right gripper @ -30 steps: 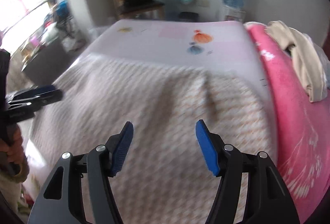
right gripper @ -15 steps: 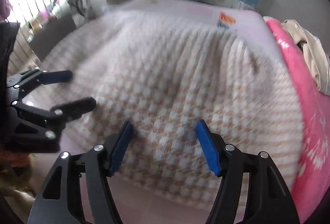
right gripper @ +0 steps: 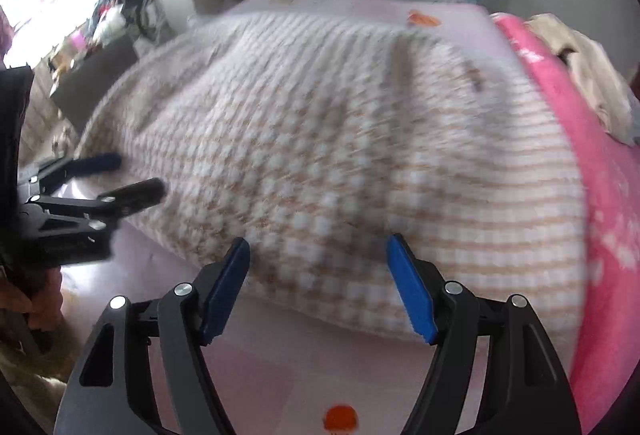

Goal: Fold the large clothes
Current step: 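Pull both open tools back from the folded coat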

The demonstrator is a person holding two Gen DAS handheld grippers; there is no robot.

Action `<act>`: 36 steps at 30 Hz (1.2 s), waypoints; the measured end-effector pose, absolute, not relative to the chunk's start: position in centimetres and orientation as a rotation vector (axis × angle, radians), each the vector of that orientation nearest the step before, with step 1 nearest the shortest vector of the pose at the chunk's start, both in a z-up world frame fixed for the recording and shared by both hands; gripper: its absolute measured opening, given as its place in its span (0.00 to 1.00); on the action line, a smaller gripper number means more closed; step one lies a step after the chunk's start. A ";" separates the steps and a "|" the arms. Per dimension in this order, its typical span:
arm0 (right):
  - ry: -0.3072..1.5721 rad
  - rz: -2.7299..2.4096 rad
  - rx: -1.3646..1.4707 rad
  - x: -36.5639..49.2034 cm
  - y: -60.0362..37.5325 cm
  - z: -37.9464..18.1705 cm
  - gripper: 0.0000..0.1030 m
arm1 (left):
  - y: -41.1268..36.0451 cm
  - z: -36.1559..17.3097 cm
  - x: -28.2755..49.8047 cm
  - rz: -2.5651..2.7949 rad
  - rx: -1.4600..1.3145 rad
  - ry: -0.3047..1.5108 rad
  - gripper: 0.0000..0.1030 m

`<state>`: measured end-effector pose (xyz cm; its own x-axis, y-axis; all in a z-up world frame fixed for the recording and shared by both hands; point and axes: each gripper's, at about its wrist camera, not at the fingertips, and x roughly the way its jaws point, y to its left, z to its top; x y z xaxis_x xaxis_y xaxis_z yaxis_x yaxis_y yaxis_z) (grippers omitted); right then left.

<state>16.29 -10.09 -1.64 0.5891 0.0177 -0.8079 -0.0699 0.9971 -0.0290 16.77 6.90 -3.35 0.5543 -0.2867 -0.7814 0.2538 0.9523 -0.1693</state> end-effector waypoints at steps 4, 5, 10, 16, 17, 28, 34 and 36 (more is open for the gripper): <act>0.966 -0.079 0.005 15.9 -14.3 -2.7 0.67 | 10.5 -4.1 16.9 -0.266 -0.131 0.937 0.85; 0.995 -0.083 0.050 16.1 -15.3 -3.6 0.67 | 10.7 -4.6 17.3 -0.275 -0.150 0.942 0.85; 0.960 -0.098 0.150 15.3 -17.5 -2.2 0.67 | 11.6 -2.7 16.9 -0.292 -0.226 0.887 0.86; 0.922 -0.190 0.247 14.3 -21.7 -3.4 0.67 | 13.2 -4.6 17.6 -0.273 -0.219 0.883 0.86; 0.918 -0.191 0.230 14.4 -21.6 -3.4 0.67 | 13.1 -4.5 17.6 -0.266 -0.201 0.893 0.86; 0.942 -0.256 0.210 12.9 -21.5 -3.6 0.72 | 13.9 -3.7 16.6 -0.246 -0.267 0.915 0.86; 0.859 -0.249 0.160 10.2 -18.9 0.4 0.77 | 13.8 -0.2 13.6 -0.238 -0.230 0.828 0.86; 0.809 -0.236 0.134 8.9 -18.1 1.9 0.84 | 13.3 1.5 12.2 -0.253 -0.194 0.782 0.87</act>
<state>8.94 -18.08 1.91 0.6658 -0.1575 -0.7293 0.2599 0.9652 0.0288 12.24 13.31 1.48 0.6818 -0.2951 -0.6694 0.1524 0.9523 -0.2645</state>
